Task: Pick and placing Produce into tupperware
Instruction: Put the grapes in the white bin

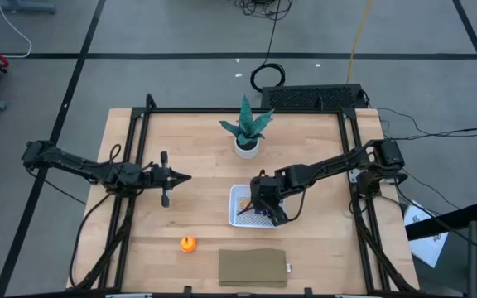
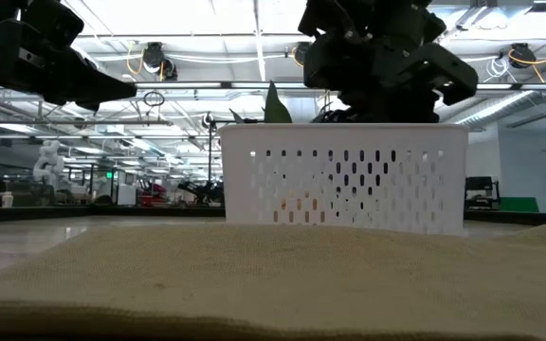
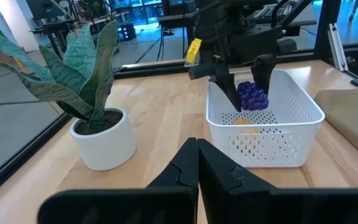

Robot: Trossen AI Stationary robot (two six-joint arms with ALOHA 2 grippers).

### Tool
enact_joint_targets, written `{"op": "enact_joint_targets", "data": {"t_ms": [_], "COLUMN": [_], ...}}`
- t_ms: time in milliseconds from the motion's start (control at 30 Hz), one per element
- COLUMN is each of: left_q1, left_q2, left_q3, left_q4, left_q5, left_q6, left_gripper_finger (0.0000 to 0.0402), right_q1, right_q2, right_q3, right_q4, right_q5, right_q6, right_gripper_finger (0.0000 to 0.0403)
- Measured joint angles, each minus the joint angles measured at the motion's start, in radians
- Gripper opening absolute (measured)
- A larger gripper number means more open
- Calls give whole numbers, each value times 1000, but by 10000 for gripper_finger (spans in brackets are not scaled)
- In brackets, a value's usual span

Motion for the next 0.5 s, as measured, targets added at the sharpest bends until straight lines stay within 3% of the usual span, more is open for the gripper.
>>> {"op": "enact_joint_targets", "data": {"t_ms": [500], "left_q1": [0], "left_q2": [0], "left_q3": [0], "left_q4": [-25], "left_q5": [0], "left_q6": [15], "left_gripper_finger": [1], "right_q1": [5], "right_q2": [64], "right_q3": [0], "right_q4": [27], "right_q5": [-4], "right_q6": [30], "right_gripper_finger": [217]}}
